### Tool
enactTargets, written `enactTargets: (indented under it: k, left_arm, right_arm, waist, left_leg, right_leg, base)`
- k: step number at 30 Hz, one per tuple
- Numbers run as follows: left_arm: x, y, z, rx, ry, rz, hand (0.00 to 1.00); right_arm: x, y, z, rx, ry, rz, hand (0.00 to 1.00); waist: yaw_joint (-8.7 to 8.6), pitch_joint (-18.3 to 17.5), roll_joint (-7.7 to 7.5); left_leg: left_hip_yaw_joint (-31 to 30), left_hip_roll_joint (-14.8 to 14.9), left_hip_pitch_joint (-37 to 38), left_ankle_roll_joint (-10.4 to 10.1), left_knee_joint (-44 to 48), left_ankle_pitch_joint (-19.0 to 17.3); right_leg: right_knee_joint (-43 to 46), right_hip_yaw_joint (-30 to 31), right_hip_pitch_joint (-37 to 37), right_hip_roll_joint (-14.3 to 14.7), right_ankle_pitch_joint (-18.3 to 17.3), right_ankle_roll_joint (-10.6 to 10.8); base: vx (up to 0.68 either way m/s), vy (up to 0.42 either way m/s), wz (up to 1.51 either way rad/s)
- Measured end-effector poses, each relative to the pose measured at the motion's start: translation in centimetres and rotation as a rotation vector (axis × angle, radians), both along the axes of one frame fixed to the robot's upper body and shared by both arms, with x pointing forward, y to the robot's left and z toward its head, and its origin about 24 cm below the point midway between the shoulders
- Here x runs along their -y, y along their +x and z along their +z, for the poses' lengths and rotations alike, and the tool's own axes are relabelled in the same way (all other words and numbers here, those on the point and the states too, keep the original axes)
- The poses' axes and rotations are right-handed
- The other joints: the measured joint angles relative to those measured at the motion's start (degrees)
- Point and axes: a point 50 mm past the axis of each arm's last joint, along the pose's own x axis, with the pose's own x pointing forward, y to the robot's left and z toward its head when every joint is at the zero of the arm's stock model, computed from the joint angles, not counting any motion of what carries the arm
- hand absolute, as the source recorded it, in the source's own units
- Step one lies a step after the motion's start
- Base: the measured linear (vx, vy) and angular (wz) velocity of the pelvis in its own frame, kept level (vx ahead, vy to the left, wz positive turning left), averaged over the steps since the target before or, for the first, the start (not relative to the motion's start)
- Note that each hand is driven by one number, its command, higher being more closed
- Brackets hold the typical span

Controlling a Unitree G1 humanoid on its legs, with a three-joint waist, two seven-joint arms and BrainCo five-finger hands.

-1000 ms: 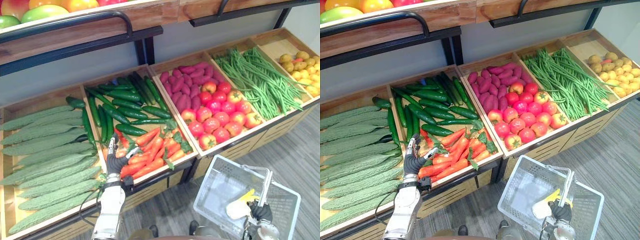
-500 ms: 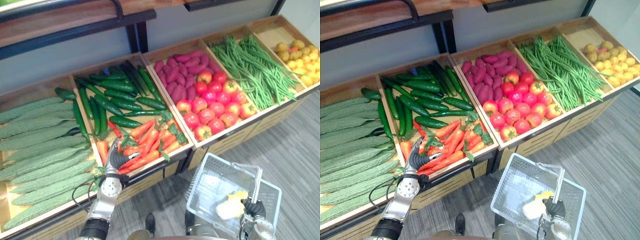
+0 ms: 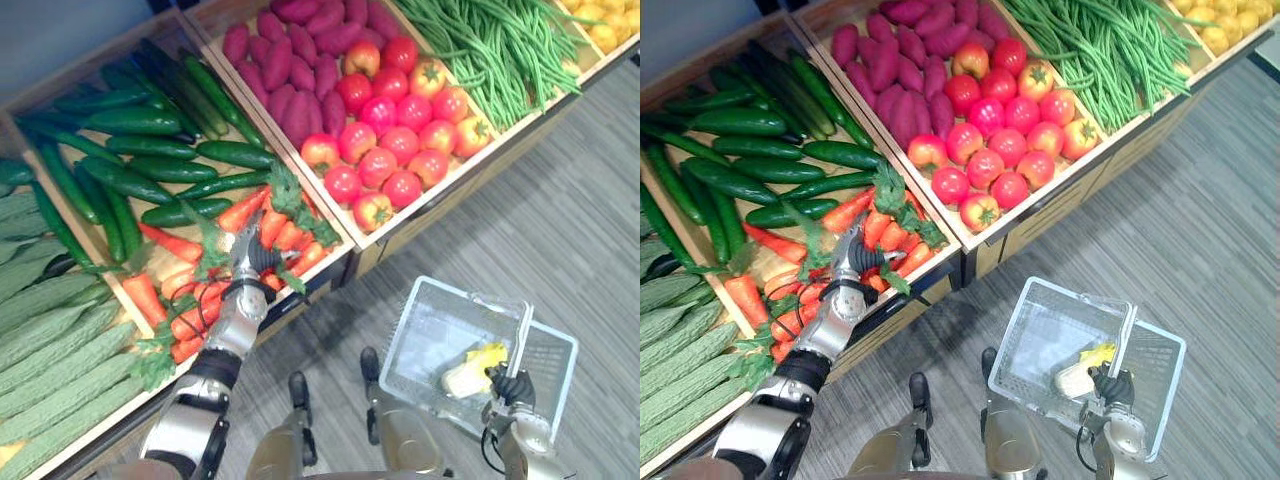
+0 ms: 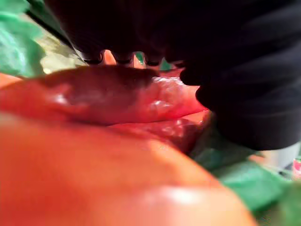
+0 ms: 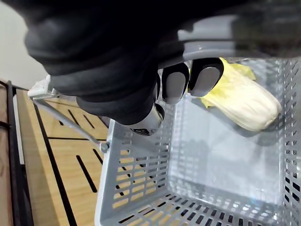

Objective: Pick vegetable in the basket

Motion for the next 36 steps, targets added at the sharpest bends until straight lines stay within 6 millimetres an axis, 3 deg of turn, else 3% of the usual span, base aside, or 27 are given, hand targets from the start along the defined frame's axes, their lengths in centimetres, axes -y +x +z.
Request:
enactTargets:
  k: [1,8,13,21,28,32,36]
  left_arm:
    - [0.0,0.2,0.2,0.005,0.007,0.004,1.00]
    - [-1.0,1.8,3.1,0.072,0.029,0.044,1.00]
    - [-1.0,2.0,3.2,0.056,0.009,0.035,1.00]
    - [-1.2,1.3,3.3,0.056,0.003,0.027,1.00]
    - [-2.2,-0.8,5.3,0.188,-0.036,0.048,1.00]
    - [-2.7,-3.7,7.2,0.354,-0.109,0.078,1.00]
    - [-2.6,-6.3,6.9,0.415,-0.201,0.093,1.00]
  right_arm:
    - [0.0,0.1,0.2,0.009,0.000,-0.001,1.00]
    - [-0.6,1.2,1.6,0.107,-0.004,0.024,1.00]
    - [-0.6,1.4,1.6,0.118,0.012,0.018,1.00]
    - [-0.6,1.6,1.8,0.124,0.012,0.018,1.00]
    - [-0.4,1.4,1.7,0.125,0.016,0.016,1.00]
    - [-0.2,0.9,1.4,0.112,0.017,-0.004,1.00]
    - [-0.3,0.6,1.1,0.096,0.023,-0.001,1.00]
  waist:
    - [0.02,0.2,-0.08]
    - [0.67,2.0,-0.52]
    - [1.33,2.1,-0.54]
    - [0.94,2.1,-0.70]
    - [0.69,2.1,-0.70]
    - [1.35,2.0,-0.53]
    - [1.50,1.3,-0.47]
  left_leg:
    - [0.2,0.0,0.0,0.0,0.0,0.0]
    - [2.0,0.0,-0.6,-0.1,0.1,-0.4]
    - [2.0,0.0,-0.2,0.0,-0.7,0.1]
    - [1.2,-0.4,2.9,0.1,-1.7,0.1]
    - [0.2,-0.9,5.3,0.3,-2.0,-0.1]
    - [0.3,-0.9,6.8,0.3,-2.5,-0.4]
    - [1.1,-0.9,8.0,0.3,-2.6,-0.5]
  right_leg:
    - [0.0,0.2,-0.1,0.0,0.0,0.0]
    - [1.2,2.3,-2.2,0.2,0.1,0.3]
    - [0.6,2.4,-1.9,0.2,0.7,0.0]
    - [-1.7,1.4,2.1,-0.1,0.9,0.3]
    - [-2.2,0.8,5.0,-0.6,0.8,0.5]
    - [-2.2,1.2,6.1,-0.5,0.5,1.0]
    - [-2.1,2.1,6.7,-0.4,0.3,1.2]
  base:
    - [-0.01,-0.007,-0.09]
    - [-0.06,-0.028,-0.14]
    - [0.00,-0.018,-0.03]
    - [0.05,-0.014,0.05]
    - [0.01,-0.004,0.06]
    - [-0.03,-0.004,-0.05]
    - [-0.01,-0.003,-0.10]
